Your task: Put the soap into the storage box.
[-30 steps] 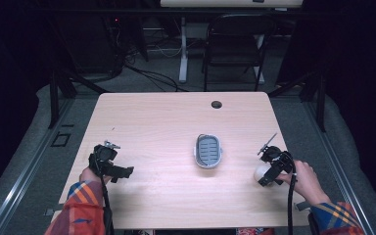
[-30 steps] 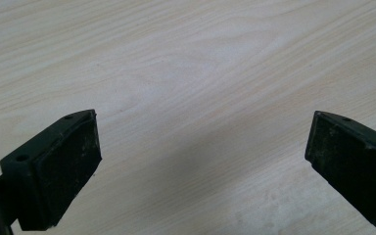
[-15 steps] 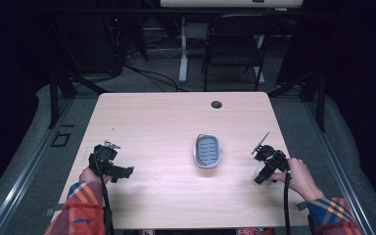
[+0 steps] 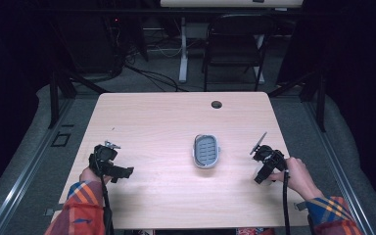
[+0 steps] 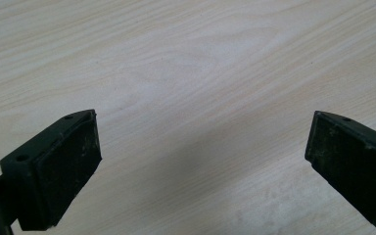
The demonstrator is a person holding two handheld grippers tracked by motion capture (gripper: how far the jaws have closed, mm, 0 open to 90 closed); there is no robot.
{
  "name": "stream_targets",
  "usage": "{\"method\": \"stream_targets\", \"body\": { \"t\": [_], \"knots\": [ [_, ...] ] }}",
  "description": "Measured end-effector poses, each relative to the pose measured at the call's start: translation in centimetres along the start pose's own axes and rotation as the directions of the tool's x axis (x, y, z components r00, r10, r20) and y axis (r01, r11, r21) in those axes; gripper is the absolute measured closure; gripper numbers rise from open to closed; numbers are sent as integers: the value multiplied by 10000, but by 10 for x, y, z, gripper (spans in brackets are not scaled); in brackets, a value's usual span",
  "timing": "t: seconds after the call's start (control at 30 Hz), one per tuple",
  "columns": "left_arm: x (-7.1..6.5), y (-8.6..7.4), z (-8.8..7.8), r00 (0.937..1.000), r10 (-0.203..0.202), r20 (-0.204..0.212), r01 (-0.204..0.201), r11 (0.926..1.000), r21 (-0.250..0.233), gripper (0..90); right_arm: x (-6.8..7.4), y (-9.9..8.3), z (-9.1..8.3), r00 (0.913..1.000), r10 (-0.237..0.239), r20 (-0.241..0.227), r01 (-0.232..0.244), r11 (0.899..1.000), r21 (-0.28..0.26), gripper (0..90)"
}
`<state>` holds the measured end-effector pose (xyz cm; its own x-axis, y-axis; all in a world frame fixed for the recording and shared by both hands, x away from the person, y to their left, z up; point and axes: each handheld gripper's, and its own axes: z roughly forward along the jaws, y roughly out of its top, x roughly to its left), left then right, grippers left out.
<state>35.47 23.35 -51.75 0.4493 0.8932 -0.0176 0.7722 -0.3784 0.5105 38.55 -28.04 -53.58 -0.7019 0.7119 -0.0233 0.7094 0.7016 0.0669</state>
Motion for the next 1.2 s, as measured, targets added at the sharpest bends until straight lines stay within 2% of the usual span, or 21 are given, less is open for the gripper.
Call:
{"method": "stream_targets", "body": {
  "t": [0.4, 0.47, 0.5, 0.57, 0.63, 0.67, 0.7, 0.87, 0.93, 0.97, 1.0, 1.03, 1.07, 1.2],
  "knots": [
    [0, 0, 0, 10000, 15, 4, -15, 10000, 41, 0, -1, 0, 1, 9995, 215, -247, -211, 9996, 166, 223],
    [0, 0, 0, 10000, 19, 6, -19, 10000, 62, 0, -2, 0, 0, 9998, 73, -184, -67, 9995, 306, 224],
    [0, 0, 0, 10000, 27, 10, -27, 10000, 66, 0, -1, 0, 1, 9995, 204, -221, -201, 9997, 134, 224],
    [0, 0, 0, 10000, 45, 10, -45, 10000, 63, 0, -1, 0, 1, 9996, 159, -223, -156, 9998, 128, 225],
    [0, 0, 1, 10000, 33, 7, -33, 10000, 62, 0, -2, 1, -1, 9998, 11, -192, -4, 9993, 379, 225],
    [0, 0, 1, 10000, 35, 5, -35, 10000, 62, 0, -1, 0, 1, 9995, 199, -247, -197, 9998, 102, 225],
    [0, 0, 1, 10000, 39, 10, -39, 10000, 66, 0, -1, -1, 2, 9997, 131, -210, -131, 9999, 12, 225],
    [0, 0, 1, 10000, 55, 9, -56, 10000, 76, 1, 0, 0, 0, 9999, -13, -108, 14, 10000, 47, 226],
    [0, 0, 1, 10000, 64, 8, -64, 9999, 81, 1, -1, 1, -3, 9999, -59, -141, 63, 9995, 298, 226],
    [0, 0, 1, 10000, 71, 8, -71, 9999, 84, 1, 1, -1, -1, 9996, 198, -188, -199, 9998, -18, 226],
    [0, 0, 1, 10000, 74, 9, -74, 9999, 89, 1, -1, 0, -2, 9999, 42, -114, -41, 9999, 110, 226],
    [0, 0, 1, 10000, 72, 11, -72, 9999, 97, 1, 0, -1, -1, 9997, 175, -145, -175, 9998, -13, 226],
    [0, 0, 1, 10000, 64, 15, -64, 9999, 108, 1, -2, 0, -4, 10000, -33, -87, 34, 9999, 164, 226],
    [-1, 0, 1, 10000, 63, 4, -63, 9999, 120, 2, 0, 0, -6, 9998, 167, -108, -166, 9999, 41, 226]
  ]
}}
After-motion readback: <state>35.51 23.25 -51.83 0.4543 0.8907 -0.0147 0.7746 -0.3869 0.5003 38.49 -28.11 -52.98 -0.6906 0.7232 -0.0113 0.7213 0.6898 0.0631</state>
